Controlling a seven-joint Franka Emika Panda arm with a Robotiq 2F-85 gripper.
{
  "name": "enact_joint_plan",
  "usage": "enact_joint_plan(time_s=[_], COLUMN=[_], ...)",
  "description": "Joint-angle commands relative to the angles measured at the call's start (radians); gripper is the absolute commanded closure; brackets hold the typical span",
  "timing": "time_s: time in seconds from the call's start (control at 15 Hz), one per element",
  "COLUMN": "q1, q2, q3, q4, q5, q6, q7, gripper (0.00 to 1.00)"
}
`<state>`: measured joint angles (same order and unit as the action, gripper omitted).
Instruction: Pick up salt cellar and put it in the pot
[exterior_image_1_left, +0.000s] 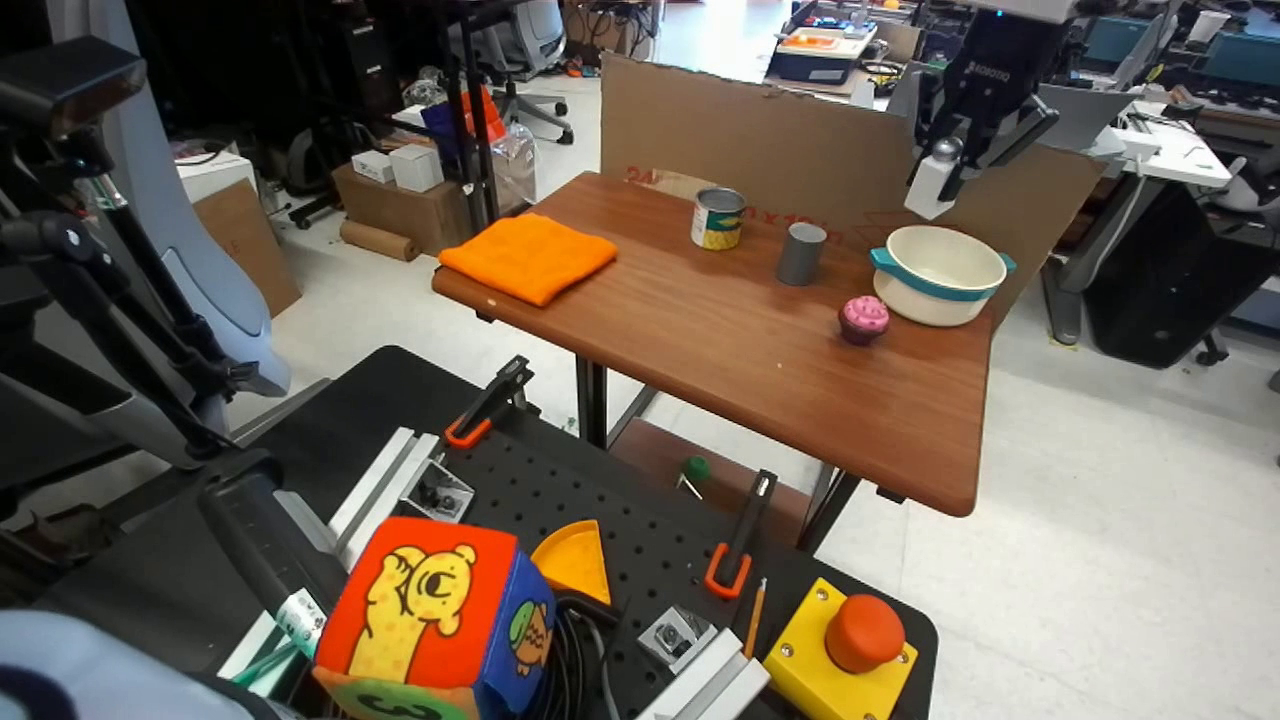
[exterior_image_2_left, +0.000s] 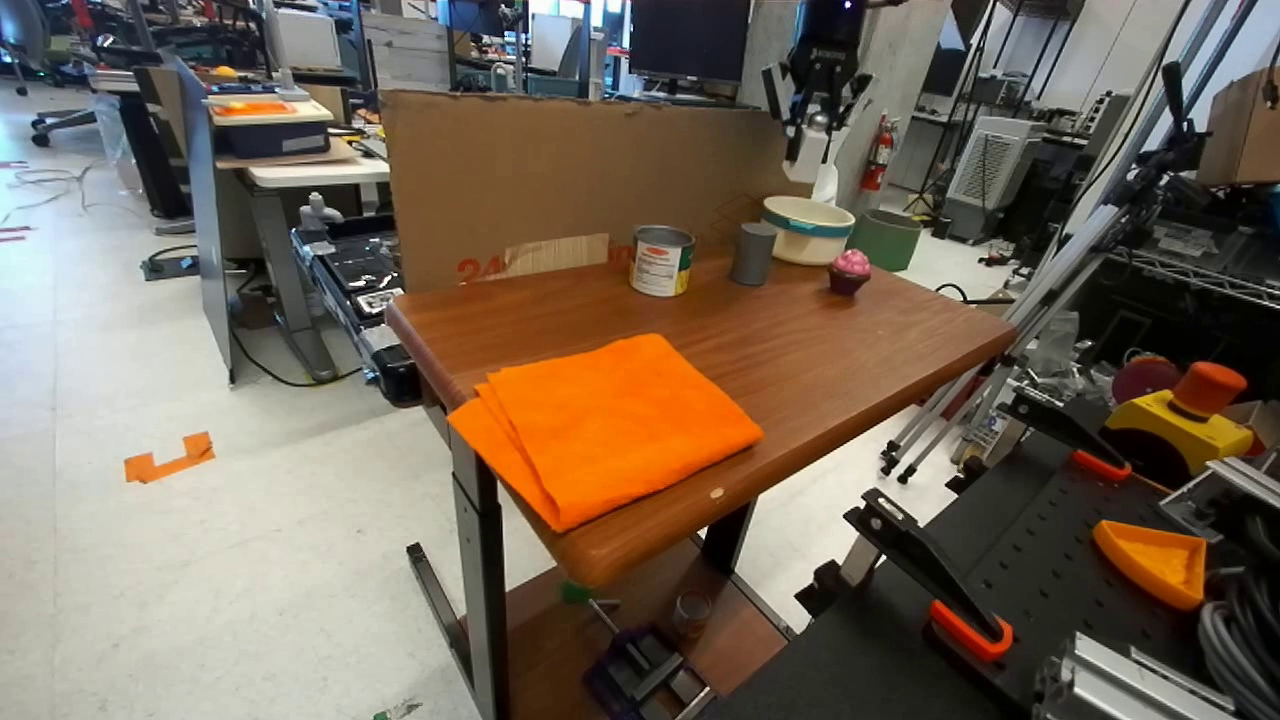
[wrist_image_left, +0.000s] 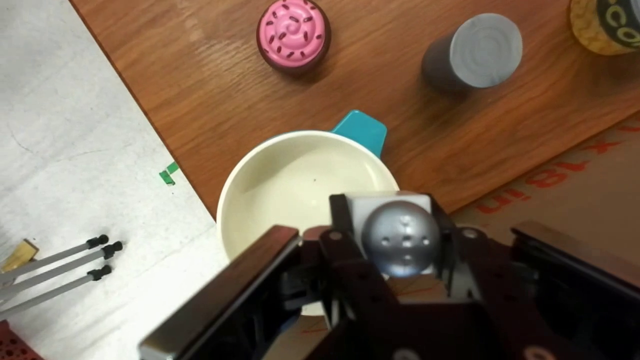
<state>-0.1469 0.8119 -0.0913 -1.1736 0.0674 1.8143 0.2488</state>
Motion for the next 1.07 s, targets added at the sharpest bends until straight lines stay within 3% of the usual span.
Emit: enact_joint_plan(time_s=[0.0,0.47,1.0], q1=[-0.019,-0.058,-0.072], q2=[0.159,0.355,0.465], q3=[-0.005,-0.003,-0.006], q4=[0.237,0.518,0.635], q5=[0.018,0.021,0.002], q6=[-0.136,-0.278,-0.271], q7=[0.022,0.079,0.147], gripper=[0.88,0.88,0.88])
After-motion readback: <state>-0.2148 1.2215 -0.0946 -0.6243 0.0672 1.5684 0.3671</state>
